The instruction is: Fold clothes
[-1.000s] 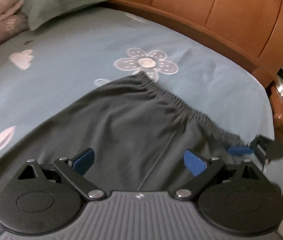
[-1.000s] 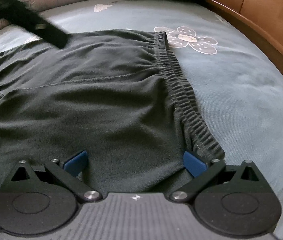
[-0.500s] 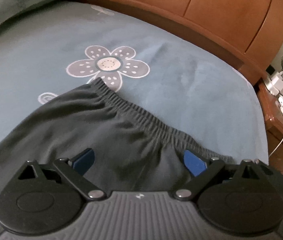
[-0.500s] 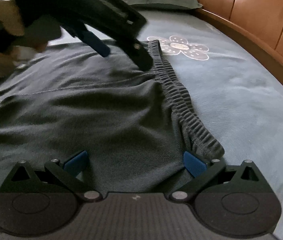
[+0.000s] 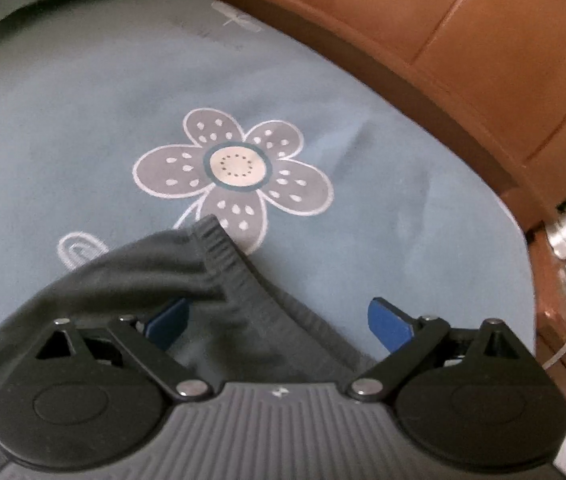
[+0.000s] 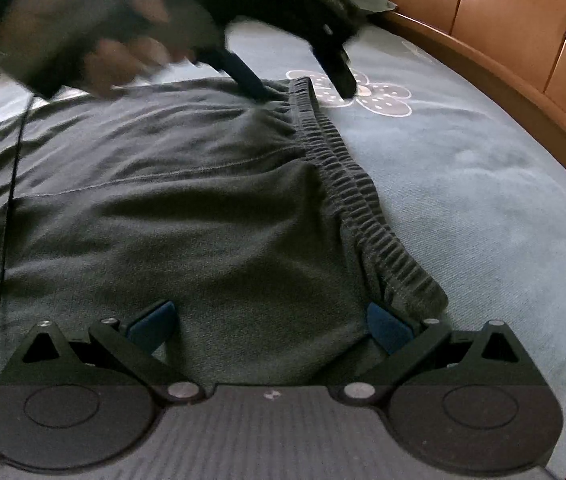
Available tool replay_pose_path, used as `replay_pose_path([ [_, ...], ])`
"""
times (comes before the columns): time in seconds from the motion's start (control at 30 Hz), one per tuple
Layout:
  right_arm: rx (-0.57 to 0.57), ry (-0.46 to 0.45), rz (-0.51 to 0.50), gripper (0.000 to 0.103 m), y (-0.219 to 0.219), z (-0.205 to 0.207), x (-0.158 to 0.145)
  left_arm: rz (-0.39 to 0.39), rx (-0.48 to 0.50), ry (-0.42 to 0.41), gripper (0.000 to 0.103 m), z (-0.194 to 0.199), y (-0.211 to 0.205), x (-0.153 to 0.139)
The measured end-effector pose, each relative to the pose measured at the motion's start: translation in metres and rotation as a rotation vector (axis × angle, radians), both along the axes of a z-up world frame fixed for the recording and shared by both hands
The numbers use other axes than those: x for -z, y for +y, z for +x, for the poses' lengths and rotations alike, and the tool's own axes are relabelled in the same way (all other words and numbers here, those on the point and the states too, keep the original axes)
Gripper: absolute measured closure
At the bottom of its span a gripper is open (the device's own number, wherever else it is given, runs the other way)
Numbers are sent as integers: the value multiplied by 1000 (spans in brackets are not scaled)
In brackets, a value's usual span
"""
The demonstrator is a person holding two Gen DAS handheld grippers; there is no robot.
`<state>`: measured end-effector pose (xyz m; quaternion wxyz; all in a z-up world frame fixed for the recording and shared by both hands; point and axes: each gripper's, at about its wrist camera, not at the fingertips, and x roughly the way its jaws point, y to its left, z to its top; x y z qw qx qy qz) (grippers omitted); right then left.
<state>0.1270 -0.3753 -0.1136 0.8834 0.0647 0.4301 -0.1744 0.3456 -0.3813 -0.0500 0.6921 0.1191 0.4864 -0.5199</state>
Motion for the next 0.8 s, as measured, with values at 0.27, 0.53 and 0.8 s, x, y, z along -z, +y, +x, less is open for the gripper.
replay_pose_path([
  [0.27, 11, -13, -15, 0, 4, -3, 3, 139, 24, 19, 7, -46, 77, 0],
  [0.53, 13, -1, -16, 0, 7, -8, 1, 144, -37, -32, 7, -40, 61, 17],
  [0.8, -23, -57, 6, 0, 24, -25, -25, 101, -64, -59, 6, -47, 80, -13],
])
